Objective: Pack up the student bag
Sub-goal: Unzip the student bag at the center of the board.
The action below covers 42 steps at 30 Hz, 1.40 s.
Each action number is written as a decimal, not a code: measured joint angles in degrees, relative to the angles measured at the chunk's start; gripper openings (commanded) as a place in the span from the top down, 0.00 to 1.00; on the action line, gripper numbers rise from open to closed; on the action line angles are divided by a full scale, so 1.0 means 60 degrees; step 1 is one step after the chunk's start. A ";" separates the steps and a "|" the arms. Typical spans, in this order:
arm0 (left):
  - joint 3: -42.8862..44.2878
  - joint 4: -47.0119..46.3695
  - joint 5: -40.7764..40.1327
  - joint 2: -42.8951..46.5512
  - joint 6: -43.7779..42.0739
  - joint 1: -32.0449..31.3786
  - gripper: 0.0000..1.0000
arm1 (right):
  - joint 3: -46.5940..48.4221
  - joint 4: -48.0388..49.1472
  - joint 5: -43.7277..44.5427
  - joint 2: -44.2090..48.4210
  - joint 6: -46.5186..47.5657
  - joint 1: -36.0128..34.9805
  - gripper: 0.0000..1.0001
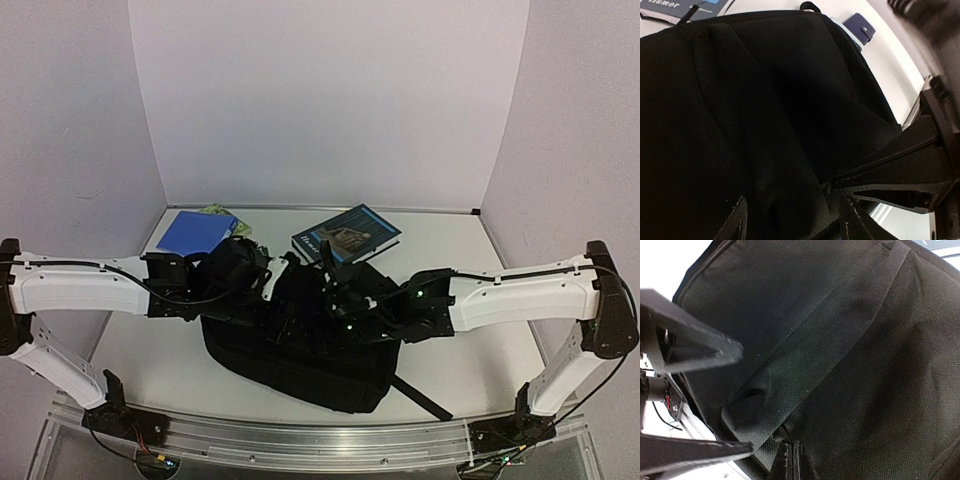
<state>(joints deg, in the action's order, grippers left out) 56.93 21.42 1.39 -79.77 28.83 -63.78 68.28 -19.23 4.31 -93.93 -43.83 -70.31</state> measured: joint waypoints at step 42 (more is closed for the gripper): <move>0.0240 0.0029 -0.0194 -0.0977 -0.0002 -0.0242 1.00 | 0.0315 -0.0059 0.1548 -0.0127 0.0229 0.0502 1.00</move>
<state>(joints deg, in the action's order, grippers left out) 58.37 21.60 0.22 -85.63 28.82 -65.23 70.17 -19.58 13.60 -94.70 -42.46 -67.30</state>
